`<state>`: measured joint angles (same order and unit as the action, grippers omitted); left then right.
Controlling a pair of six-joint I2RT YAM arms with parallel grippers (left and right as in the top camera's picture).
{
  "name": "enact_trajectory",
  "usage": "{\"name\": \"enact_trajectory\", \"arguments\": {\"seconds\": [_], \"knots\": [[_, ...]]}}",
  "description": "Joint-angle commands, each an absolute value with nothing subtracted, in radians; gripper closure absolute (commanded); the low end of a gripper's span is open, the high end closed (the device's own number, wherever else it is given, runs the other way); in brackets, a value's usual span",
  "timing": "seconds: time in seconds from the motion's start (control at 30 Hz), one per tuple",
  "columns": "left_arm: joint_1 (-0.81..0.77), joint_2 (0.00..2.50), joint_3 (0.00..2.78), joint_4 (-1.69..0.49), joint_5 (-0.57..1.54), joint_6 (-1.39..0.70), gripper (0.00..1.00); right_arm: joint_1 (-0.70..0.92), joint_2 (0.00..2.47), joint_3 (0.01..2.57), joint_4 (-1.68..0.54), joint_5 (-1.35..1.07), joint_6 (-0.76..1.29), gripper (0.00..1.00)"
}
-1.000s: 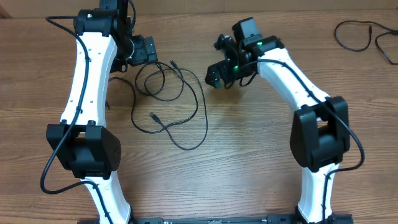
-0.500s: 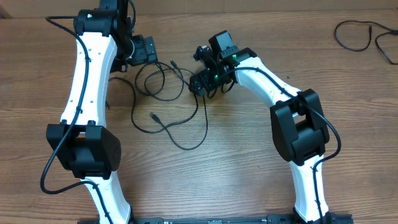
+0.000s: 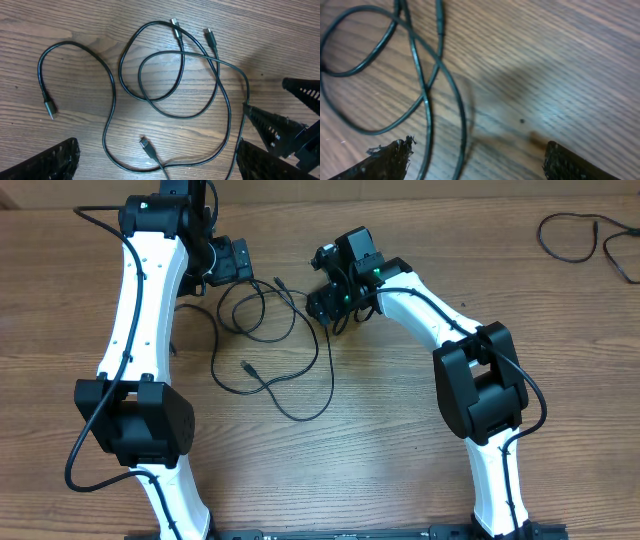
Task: Untangle cables
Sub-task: 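Lower the right gripper and grasp another black cable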
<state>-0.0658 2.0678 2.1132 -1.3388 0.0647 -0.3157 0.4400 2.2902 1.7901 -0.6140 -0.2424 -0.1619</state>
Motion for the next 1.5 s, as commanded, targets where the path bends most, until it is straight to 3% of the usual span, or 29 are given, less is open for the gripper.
{"name": "enact_trajectory", "arguments": {"seconds": [0.0, 0.57, 0.73, 0.97, 1.13, 1.47], "knots": [[-0.072, 2.055, 2.131, -1.337, 0.071, -0.329, 0.01, 0.439, 2.304, 1.784, -0.606, -0.202, -0.167, 0.14], [-0.072, 2.055, 2.131, -1.337, 0.071, -0.329, 0.0, 0.501, 2.305, 1.666, -0.438, -0.191, -0.192, 0.22], [-0.072, 2.055, 2.131, -1.337, 0.071, -0.329, 0.0, 0.51, 2.305, 1.633, -0.402, -0.135, -0.191, 0.44], [-0.072, 2.055, 2.131, -1.337, 0.071, -0.329, 0.0, 0.51, 2.305, 1.629, -0.39, -0.123, -0.188, 0.65], [-0.072, 2.055, 2.131, -1.337, 0.071, -0.329, 0.01, 0.51, 2.304, 1.629, -0.39, -0.123, -0.188, 0.96], [-0.072, 2.055, 2.131, -1.337, 0.071, -0.329, 0.0, 0.487, 2.189, 1.632, -0.483, -0.123, -0.189, 0.96]]}}
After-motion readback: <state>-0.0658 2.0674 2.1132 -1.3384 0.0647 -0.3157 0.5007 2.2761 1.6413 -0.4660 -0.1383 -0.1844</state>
